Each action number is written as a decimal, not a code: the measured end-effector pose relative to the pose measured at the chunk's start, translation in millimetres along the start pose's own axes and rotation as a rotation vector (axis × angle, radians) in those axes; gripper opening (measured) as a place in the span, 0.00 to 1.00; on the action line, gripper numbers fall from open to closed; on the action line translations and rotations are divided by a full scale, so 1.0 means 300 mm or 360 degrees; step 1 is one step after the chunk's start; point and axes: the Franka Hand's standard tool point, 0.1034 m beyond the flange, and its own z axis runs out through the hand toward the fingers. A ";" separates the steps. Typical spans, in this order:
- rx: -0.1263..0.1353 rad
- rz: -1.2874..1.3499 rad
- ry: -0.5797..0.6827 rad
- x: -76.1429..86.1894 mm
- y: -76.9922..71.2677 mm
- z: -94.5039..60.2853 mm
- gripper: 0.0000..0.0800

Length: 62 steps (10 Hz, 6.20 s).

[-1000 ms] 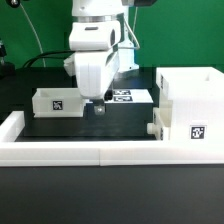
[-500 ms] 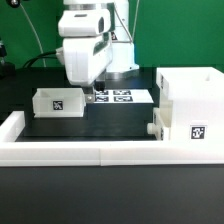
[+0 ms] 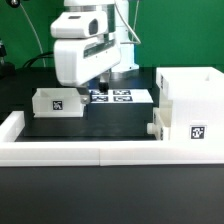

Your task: Assemble drawer

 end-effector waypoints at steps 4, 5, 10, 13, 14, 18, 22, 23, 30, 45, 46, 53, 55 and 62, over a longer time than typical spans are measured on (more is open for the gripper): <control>-0.0098 0.0698 0.0063 -0.138 -0.079 -0.036 0.81; -0.0107 0.0853 0.0070 -0.160 -0.103 -0.031 0.81; -0.0081 0.1301 0.0091 -0.161 -0.113 -0.021 0.81; -0.0078 0.1669 0.0100 -0.172 -0.158 0.020 0.81; -0.0082 0.1675 0.0098 -0.184 -0.179 0.034 0.81; -0.0112 0.1622 0.0101 -0.202 -0.237 0.107 0.81; -0.0107 0.1597 0.0093 -0.203 -0.261 0.157 0.81; -0.0112 0.1597 0.0093 -0.211 -0.260 0.158 0.81; -0.0134 0.1597 0.0105 -0.220 -0.259 0.156 0.13; 0.0053 0.1334 0.0039 -0.006 -0.132 0.031 0.05; 0.0049 0.1307 0.0050 0.029 -0.108 0.016 0.05; 0.0044 0.0810 0.0045 0.020 -0.113 0.026 0.05; -0.0001 0.0388 0.0037 0.050 -0.063 0.011 0.05; 0.0001 -0.0402 0.0002 0.068 0.015 -0.014 0.05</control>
Offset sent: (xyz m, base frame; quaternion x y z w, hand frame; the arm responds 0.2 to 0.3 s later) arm -0.0492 -0.0276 0.0143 -0.0643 0.0133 0.3030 0.9507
